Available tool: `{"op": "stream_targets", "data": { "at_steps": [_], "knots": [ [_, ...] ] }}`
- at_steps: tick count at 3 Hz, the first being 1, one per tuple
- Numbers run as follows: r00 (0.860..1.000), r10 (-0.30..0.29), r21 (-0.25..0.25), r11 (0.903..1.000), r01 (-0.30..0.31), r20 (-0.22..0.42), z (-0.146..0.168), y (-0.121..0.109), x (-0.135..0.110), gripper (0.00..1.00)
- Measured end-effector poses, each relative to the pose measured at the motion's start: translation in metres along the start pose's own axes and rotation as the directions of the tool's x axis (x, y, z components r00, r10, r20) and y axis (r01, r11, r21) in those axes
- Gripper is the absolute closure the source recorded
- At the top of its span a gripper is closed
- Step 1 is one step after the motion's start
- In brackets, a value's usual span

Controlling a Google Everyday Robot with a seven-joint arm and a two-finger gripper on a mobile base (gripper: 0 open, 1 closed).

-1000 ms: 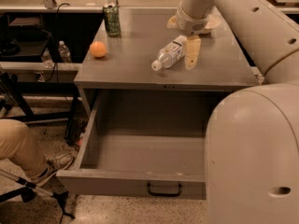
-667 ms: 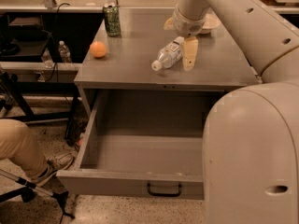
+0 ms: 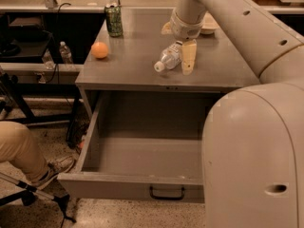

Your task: Place blue plastic bottle into top drawer

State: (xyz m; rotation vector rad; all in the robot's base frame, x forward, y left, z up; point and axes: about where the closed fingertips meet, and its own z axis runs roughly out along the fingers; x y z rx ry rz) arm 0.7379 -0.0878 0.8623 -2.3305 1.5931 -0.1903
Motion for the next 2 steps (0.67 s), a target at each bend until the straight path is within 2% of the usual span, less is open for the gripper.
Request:
{"op": "stream_targets", "data": {
  "at_steps": [1,2],
  "knots": [
    [1.000,-0.002,-0.012,0.9999,0.002,0.020,0.0097,-0.0009,-0.0040,0.18],
    [0.999,0.005,-0.022,0.9997,-0.004,0.037,0.0167,-0.0001,-0.0050,0.29]
  ]
}}
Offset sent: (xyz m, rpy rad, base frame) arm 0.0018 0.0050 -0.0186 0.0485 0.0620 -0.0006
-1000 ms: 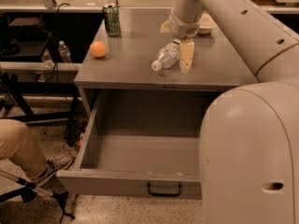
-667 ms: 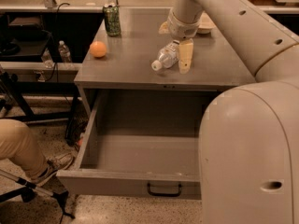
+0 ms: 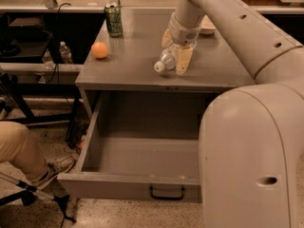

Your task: Place blue plastic bottle into top drawer

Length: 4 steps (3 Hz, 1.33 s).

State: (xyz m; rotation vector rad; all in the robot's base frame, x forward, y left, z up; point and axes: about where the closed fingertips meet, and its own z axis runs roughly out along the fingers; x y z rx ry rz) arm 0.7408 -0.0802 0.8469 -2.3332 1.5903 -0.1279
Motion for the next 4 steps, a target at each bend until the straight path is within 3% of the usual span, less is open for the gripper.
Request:
{"op": "stream_targets", "data": {
  "at_steps": [1,3,4],
  "knots": [
    [1.000,0.020,-0.006,0.9998,-0.020,0.016,0.004,0.003,0.004,0.59],
    [0.999,0.054,0.027,0.9982,-0.054,-0.003,-0.016,0.007,0.011,1.00],
    [0.993,0.112,0.062,0.9921,-0.109,-0.043,-0.046,0.020,0.014,1.00]
  ]
}}
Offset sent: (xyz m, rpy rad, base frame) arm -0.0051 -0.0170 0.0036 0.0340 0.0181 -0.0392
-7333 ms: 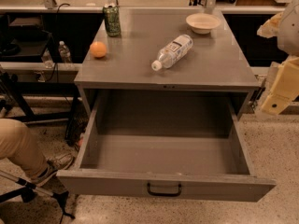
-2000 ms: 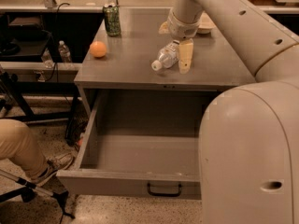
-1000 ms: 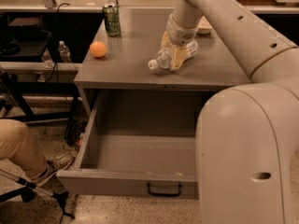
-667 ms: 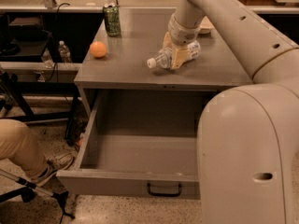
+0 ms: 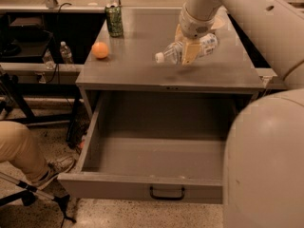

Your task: Place blue plastic bottle into top drawer

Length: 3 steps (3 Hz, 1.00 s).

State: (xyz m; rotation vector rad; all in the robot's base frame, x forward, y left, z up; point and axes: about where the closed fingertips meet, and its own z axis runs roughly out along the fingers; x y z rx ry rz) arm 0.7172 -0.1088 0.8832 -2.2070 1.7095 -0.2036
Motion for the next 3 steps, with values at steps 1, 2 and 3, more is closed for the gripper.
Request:
{"op": "stream_targets", "data": {
  "at_steps": [1,2,3],
  "knots": [
    [0.994,0.107,-0.032,0.9937,-0.107,-0.013,-0.0263,0.0365,-0.0105,1.00],
    [0.991,0.136,-0.039,0.9899,-0.137,-0.019,-0.0277,0.0434,-0.0130,1.00],
    [0.991,0.134,-0.038,0.9902,-0.134,-0.018,-0.0275,0.0430,-0.0130,1.00]
  ]
}}
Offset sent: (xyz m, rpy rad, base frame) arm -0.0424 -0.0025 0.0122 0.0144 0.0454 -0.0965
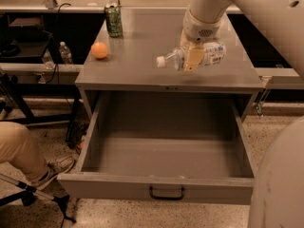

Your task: Place blue plastic bottle into top drawer

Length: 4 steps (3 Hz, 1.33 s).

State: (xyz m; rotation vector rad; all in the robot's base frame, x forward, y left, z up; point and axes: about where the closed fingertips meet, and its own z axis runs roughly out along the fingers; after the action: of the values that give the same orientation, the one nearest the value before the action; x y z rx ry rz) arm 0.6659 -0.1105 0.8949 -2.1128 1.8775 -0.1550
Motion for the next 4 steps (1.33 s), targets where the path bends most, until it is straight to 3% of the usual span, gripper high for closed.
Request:
{"op": "stream_targets", "data": {
  "at_steps": [1,2,3,4],
  "knots": [
    [1.000,-0.002,-0.013,0.9999,0.002,0.016,0.005,0.012,-0.004,1.00],
    [0.998,0.016,-0.042,0.9990,-0.013,0.053,0.007,0.051,-0.019,1.00],
    [0.995,0.035,-0.106,0.9941,-0.025,0.096,0.016,0.098,-0.040,1.00],
    [0.990,0.061,-0.193,0.9806,-0.035,0.126,0.041,0.136,-0.060,1.00]
  ]
}}
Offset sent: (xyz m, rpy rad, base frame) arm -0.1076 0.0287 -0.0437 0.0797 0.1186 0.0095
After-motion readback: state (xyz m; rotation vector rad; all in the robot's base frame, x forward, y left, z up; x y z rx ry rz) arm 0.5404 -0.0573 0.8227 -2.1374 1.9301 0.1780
